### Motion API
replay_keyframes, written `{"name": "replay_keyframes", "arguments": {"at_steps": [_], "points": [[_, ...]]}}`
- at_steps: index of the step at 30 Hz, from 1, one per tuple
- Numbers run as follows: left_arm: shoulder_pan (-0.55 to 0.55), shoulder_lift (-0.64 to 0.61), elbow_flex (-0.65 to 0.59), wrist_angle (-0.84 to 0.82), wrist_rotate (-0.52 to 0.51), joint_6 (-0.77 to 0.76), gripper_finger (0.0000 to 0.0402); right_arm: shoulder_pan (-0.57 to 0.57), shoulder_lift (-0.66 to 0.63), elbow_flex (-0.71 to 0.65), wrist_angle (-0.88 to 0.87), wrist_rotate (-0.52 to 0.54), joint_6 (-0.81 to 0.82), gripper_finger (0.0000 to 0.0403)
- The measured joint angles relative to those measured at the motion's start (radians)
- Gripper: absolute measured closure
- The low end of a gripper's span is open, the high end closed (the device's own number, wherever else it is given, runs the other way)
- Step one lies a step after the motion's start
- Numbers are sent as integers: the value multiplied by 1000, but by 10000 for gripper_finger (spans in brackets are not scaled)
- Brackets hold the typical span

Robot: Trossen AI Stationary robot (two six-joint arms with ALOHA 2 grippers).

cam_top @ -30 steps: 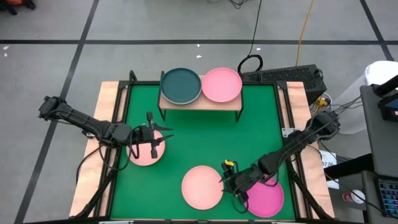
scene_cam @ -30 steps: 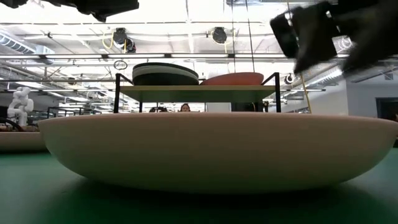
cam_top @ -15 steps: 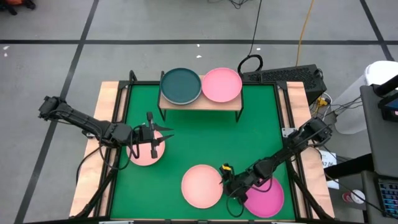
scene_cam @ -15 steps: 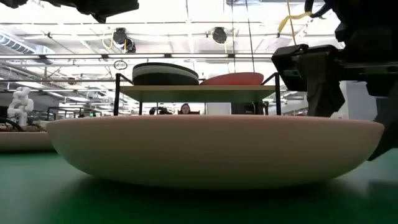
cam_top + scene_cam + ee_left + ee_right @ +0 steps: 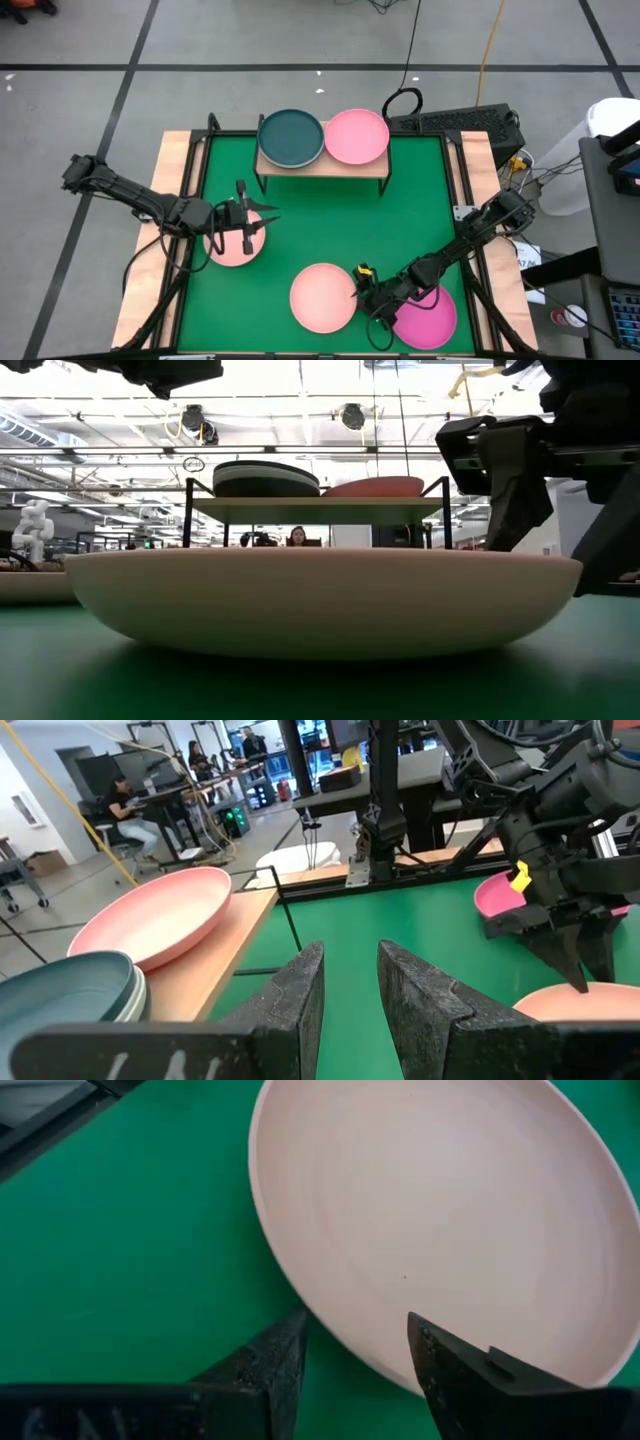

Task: Place and stack plates onto a shelf
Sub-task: Stack the bottom right light yellow plate on top of the light pink plate on the shelf

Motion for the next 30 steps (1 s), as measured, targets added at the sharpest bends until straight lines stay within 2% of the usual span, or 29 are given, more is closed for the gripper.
{"name": "replay_keyframes", "arguments": {"at_steps": [9,16,24,30], "points": [[0,0,0,-6,0,-3,298,0,0,0,0,25,-3,274],[0,0,0,-5,0,-4,298,0,1,0,12,25,-10,275],[0,0,0,-8,0,-12,298,0,81,0,75,25,-69,275],[0,0,1,-11,0,-16,298,1,85,0,93,49,-87,278]]}}
